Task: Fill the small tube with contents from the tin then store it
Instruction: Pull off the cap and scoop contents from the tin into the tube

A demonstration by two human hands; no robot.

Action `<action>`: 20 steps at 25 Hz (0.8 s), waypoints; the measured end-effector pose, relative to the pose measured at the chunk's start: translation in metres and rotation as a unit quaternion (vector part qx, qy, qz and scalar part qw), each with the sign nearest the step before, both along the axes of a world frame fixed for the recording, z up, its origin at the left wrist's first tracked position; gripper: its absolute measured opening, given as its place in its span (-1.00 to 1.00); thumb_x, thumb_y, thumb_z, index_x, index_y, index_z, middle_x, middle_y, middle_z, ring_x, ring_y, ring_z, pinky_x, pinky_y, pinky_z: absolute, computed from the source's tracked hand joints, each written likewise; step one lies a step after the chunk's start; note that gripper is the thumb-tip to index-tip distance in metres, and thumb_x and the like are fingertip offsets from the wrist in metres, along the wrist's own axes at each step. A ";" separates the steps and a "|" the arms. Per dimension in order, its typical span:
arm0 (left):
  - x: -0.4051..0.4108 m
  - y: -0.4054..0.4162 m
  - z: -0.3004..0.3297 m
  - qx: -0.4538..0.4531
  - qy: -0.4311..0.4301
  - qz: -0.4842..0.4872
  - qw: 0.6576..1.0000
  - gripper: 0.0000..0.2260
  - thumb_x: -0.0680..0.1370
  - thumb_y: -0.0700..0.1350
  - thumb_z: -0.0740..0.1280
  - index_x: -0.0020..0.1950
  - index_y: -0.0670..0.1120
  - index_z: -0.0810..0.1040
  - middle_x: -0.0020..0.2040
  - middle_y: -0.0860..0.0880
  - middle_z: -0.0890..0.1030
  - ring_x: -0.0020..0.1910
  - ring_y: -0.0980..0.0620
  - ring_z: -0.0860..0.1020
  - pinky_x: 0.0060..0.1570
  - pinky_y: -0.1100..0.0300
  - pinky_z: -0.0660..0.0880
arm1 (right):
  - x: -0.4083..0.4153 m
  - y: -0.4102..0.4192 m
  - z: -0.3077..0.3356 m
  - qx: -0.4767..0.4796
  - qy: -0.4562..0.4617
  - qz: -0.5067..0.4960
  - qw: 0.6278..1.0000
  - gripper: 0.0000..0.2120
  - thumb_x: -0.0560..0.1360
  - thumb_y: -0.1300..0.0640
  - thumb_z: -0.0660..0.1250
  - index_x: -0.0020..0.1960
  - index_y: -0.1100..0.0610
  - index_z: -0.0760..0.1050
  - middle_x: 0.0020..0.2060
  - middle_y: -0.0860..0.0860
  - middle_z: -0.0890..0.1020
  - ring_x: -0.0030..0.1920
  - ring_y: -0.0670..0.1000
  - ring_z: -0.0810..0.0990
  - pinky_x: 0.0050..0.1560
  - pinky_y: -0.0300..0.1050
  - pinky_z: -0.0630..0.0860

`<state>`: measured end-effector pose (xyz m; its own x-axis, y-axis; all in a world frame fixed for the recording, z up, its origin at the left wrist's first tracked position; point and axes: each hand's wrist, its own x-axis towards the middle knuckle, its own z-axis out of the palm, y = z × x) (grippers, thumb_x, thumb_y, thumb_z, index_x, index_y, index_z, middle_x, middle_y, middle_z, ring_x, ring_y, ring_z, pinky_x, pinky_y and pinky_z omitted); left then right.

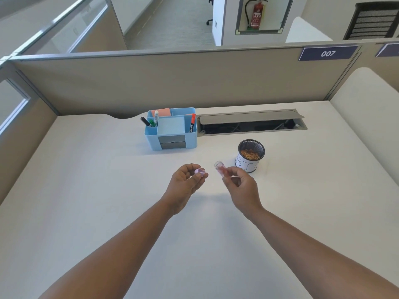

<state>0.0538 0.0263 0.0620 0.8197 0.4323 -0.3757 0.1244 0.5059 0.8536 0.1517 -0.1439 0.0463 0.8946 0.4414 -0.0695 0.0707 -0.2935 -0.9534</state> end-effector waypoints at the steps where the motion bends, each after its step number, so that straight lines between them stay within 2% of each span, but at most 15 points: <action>1: 0.003 -0.001 -0.004 0.015 0.016 -0.003 1.000 -0.80 0.61 -0.26 0.36 0.22 -0.22 0.54 0.18 -0.22 0.64 0.24 -0.15 0.65 0.20 0.13 0.60 | 0.006 -0.002 0.002 -0.004 -0.034 -0.035 0.999 -0.87 0.58 0.09 0.38 0.12 0.02 0.62 -0.03 -0.06 0.71 -0.05 -0.05 0.67 -0.06 -0.26 0.55; 4: 0.009 -0.001 -0.019 0.049 0.078 -0.020 0.996 -0.81 0.59 -0.22 0.41 0.19 -0.17 0.56 0.17 -0.18 0.65 0.22 -0.09 0.63 0.12 0.12 0.59 | 0.030 -0.010 0.008 -0.011 -0.104 -0.113 0.988 -0.76 0.58 0.21 0.36 0.23 0.12 0.59 0.07 -0.01 0.62 0.03 0.00 0.61 0.02 -0.40 0.48; 8: 0.018 -0.001 -0.034 0.086 0.138 -0.031 0.986 -0.82 0.60 -0.20 0.38 0.20 -0.19 0.56 0.01 -0.03 0.68 0.06 0.01 0.57 0.09 0.16 0.50 | 0.065 -0.023 0.011 -0.039 -0.127 -0.170 0.976 -0.71 0.56 0.28 0.36 0.27 0.18 0.56 0.11 0.02 0.53 0.05 0.04 0.58 0.16 -0.07 0.55; 12: 0.028 0.001 -0.041 0.046 0.173 -0.020 0.984 -0.79 0.59 -0.19 0.41 0.21 -0.16 0.56 0.04 -0.01 0.65 0.12 0.02 0.54 0.28 -0.01 0.48 | 0.087 -0.024 0.015 -0.079 -0.133 -0.160 0.975 -0.69 0.55 0.29 0.36 0.28 0.15 0.57 0.13 0.08 0.58 0.00 0.00 0.57 0.14 -0.09 0.53; 14: 0.030 0.003 -0.046 0.036 0.176 -0.012 0.984 -0.81 0.57 -0.19 0.43 0.18 -0.13 0.57 0.08 -0.03 0.65 0.16 0.00 0.55 0.31 -0.05 0.47 | 0.093 -0.022 0.019 -0.080 -0.133 -0.157 0.975 -0.71 0.54 0.29 0.36 0.25 0.14 0.56 0.08 0.05 0.62 -0.02 0.01 0.59 0.09 -0.10 0.53; 18: 0.033 0.006 -0.053 0.015 0.179 0.003 0.984 -0.81 0.57 -0.19 0.43 0.17 -0.13 0.57 0.08 -0.04 0.66 0.17 -0.02 0.56 0.27 -0.01 0.50 | 0.098 -0.019 0.025 -0.076 -0.131 -0.163 0.975 -0.83 0.51 0.26 0.41 0.03 0.06 0.51 -0.18 -0.13 0.61 -0.16 -0.05 0.59 0.00 -0.08 0.56; 20: 0.034 0.008 -0.054 0.008 0.180 0.002 0.984 -0.79 0.57 -0.20 0.43 0.20 -0.15 0.56 0.08 -0.05 0.66 0.16 -0.02 0.56 0.26 0.00 0.51 | 0.101 -0.018 0.024 -0.078 -0.137 -0.158 0.975 -0.86 0.52 0.25 0.41 0.02 0.06 0.54 -0.19 -0.13 0.64 -0.17 -0.07 0.60 0.03 -0.07 0.58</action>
